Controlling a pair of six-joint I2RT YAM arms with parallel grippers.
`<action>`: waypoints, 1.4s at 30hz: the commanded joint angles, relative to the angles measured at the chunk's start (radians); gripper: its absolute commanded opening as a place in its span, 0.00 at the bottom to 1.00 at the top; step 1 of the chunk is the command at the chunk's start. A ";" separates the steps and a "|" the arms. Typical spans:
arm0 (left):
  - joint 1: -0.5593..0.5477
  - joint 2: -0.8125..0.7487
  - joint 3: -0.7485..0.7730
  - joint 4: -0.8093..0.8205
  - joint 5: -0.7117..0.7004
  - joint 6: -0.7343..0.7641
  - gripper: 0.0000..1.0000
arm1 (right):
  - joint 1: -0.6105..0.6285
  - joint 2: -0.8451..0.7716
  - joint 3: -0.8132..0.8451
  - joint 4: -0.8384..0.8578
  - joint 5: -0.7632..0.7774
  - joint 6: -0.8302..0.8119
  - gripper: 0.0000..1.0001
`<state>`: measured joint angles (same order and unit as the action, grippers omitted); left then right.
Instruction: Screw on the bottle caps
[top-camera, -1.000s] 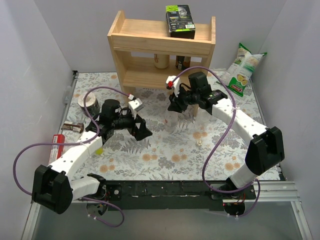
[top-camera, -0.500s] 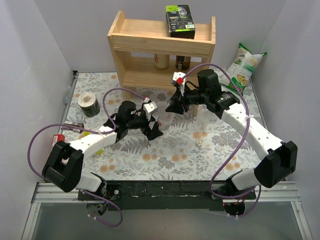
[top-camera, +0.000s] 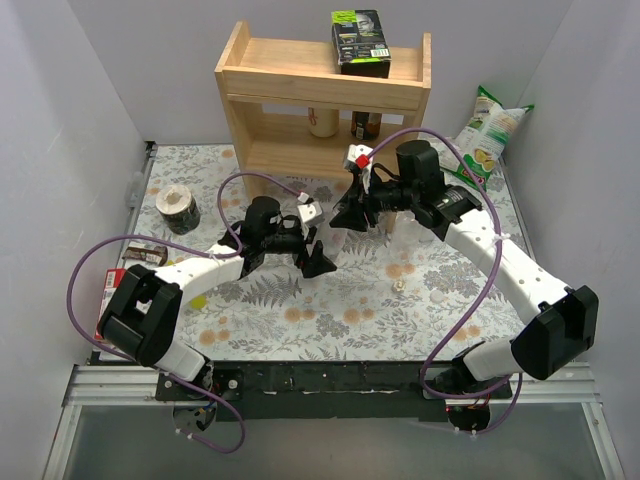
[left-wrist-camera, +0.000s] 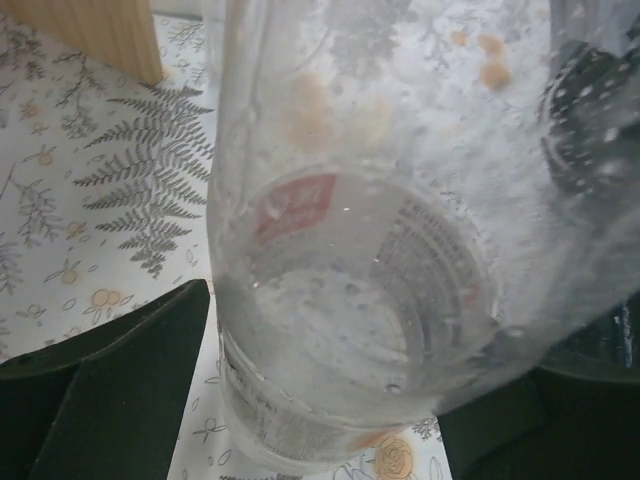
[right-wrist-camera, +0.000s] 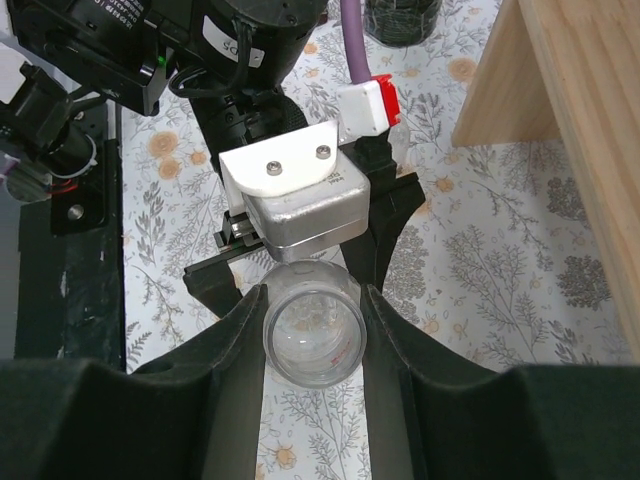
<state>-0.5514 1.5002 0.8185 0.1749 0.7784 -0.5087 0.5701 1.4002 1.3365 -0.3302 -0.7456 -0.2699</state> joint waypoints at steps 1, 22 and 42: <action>-0.005 -0.014 0.027 0.017 0.105 0.004 0.78 | 0.004 -0.033 -0.008 0.053 -0.032 0.035 0.20; -0.022 -0.015 0.001 0.031 0.105 0.021 0.54 | 0.004 -0.029 0.049 -0.016 -0.016 0.038 0.49; -0.022 -0.109 -0.018 -0.037 0.096 0.010 0.00 | -0.355 -0.452 -0.402 -0.715 0.400 -0.752 0.65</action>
<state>-0.5716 1.4425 0.7948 0.1616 0.8543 -0.4904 0.2611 1.0016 1.1229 -0.9810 -0.4793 -0.7853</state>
